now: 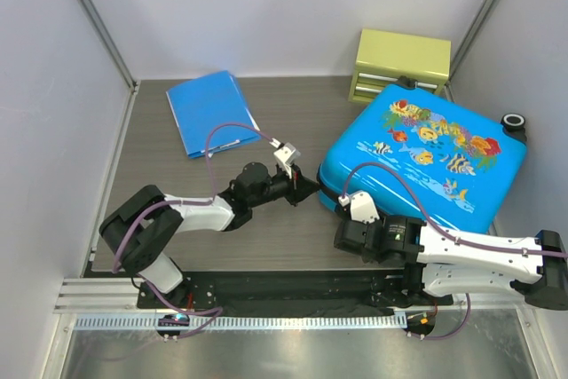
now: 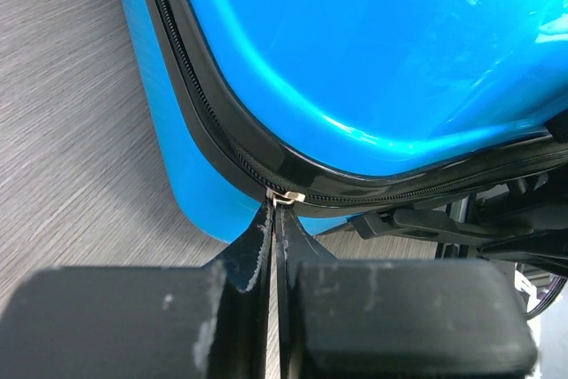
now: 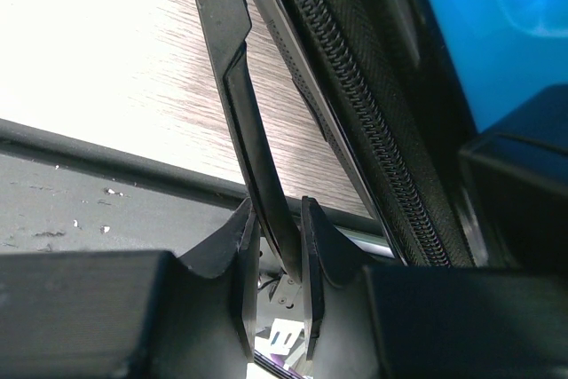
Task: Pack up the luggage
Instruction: Zip the luggage at the center of the board.
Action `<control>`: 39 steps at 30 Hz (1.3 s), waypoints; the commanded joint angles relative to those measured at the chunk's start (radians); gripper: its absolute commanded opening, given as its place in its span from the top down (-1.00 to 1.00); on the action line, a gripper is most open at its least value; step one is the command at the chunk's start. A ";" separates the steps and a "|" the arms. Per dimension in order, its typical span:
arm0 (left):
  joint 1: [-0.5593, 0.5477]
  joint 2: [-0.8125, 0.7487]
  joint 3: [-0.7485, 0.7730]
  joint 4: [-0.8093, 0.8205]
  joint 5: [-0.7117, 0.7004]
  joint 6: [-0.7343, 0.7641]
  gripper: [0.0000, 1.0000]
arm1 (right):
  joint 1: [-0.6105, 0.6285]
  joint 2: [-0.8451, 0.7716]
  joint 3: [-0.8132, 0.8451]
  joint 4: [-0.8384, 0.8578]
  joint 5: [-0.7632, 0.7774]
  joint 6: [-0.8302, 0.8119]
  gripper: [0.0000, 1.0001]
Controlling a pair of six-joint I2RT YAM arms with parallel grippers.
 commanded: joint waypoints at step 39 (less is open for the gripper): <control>0.101 0.142 0.306 -0.160 -0.108 0.023 0.99 | -0.012 -0.002 0.000 0.043 -0.313 0.383 0.98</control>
